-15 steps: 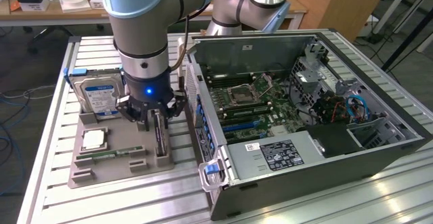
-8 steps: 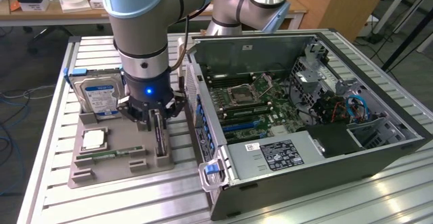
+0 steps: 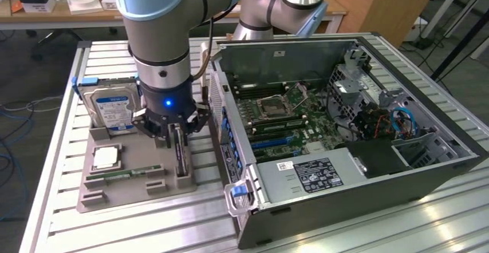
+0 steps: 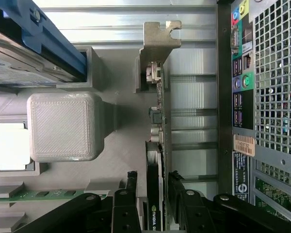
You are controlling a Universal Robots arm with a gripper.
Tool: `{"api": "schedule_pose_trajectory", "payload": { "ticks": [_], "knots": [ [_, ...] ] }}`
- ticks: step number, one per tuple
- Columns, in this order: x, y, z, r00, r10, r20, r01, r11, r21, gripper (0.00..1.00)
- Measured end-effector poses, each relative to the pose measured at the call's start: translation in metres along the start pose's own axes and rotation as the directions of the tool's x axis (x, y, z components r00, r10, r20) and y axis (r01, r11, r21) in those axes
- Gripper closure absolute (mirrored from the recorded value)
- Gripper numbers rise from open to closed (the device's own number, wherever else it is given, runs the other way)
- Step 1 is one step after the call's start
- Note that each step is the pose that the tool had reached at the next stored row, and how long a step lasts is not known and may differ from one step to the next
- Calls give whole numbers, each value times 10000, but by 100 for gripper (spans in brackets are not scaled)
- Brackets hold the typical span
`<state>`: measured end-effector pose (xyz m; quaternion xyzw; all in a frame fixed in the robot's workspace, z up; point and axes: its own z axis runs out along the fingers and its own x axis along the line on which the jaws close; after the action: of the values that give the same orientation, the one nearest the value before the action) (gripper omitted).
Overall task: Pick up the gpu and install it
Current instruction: 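Pick up the gpu and move the gpu toward the slot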
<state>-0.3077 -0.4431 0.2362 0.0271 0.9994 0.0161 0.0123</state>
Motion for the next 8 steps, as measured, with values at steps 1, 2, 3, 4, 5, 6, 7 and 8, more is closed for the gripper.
{"api": "schedule_pose_trajectory", "payload": {
  "ticks": [1, 2, 3, 4, 5, 6, 7, 8],
  "knots": [
    [0, 0, 0, 10000, 0, 0, 0, 10000, 0, 61],
    [0, 0, 0, 10000, 0, 0, 0, 10000, 0, 61],
    [0, 0, 0, 10000, 0, 0, 0, 10000, 0, 61],
    [-3, 0, 2, 10000, 0, 3, 0, 10000, -3, 61],
    [-8, 0, 2, 10000, -2, 2, 2, 10000, -3, 61],
    [-10, 0, 1, 10000, -1, 0, 1, 10000, -1, 61],
    [-11, 0, 1, 10000, -1, -2, 1, 10000, -2, 61],
    [-11, 0, 0, 10000, 0, -2, 0, 10000, -2, 61]
  ]
}}
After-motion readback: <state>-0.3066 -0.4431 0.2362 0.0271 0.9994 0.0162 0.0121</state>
